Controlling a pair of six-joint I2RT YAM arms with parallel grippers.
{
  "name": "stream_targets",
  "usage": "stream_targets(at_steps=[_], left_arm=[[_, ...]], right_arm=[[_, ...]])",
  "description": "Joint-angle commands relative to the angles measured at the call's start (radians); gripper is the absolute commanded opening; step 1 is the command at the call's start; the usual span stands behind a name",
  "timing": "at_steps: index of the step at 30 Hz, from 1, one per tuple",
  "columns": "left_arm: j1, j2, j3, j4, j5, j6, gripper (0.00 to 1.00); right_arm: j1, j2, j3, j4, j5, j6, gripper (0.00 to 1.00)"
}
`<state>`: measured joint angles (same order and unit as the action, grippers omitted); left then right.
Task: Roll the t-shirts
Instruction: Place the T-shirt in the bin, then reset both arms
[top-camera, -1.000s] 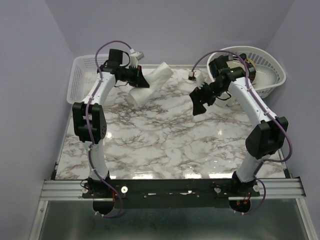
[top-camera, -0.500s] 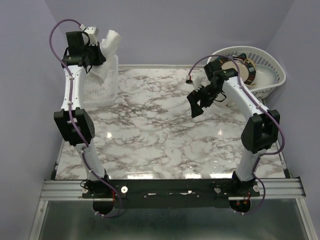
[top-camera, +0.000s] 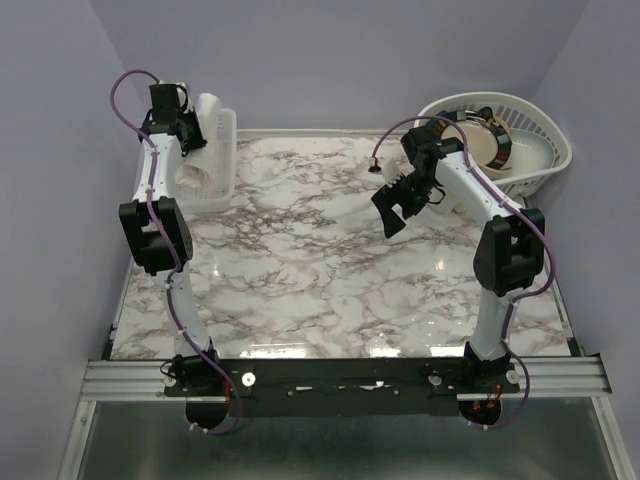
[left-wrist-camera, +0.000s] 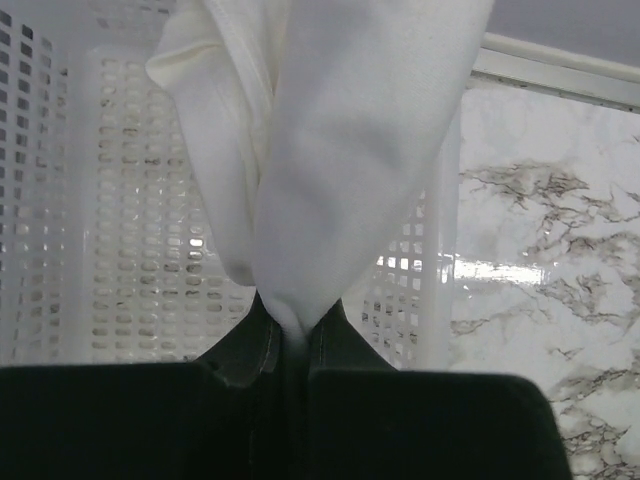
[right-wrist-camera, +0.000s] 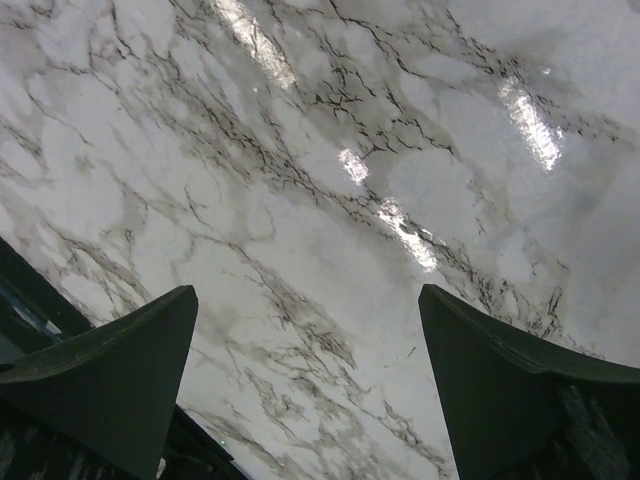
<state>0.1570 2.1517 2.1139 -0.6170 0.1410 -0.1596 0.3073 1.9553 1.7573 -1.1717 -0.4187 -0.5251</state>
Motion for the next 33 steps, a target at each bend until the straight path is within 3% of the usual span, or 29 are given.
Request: stream_targets(at_steps=[1, 19, 20, 26, 33], left_arm=[[-0.005, 0.062, 0.052, 0.072, -0.043, -0.144, 0.00], [-0.042, 0.289, 0.113, 0.120, 0.028, -0.190, 0.02], [-0.042, 0.289, 0.109, 0.119, 0.022, -0.189, 0.24], [-0.047, 0.182, 0.048, 0.097, 0.009, -0.111, 0.98], [-0.051, -0.050, -0.008, 0.096, 0.000, 0.037, 0.98]], right_arm=[[-0.004, 0.014, -0.015, -0.006, 0.110, -0.035, 1.00], [-0.004, 0.044, -0.042, -0.020, 0.189, -0.065, 1.00], [-0.004, 0.044, -0.038, -0.022, 0.189, -0.064, 1.00], [-0.002, 0.015, 0.044, -0.028, 0.149, -0.056, 1.00], [-0.004, -0.059, 0.172, 0.027, 0.048, -0.018, 1.00]])
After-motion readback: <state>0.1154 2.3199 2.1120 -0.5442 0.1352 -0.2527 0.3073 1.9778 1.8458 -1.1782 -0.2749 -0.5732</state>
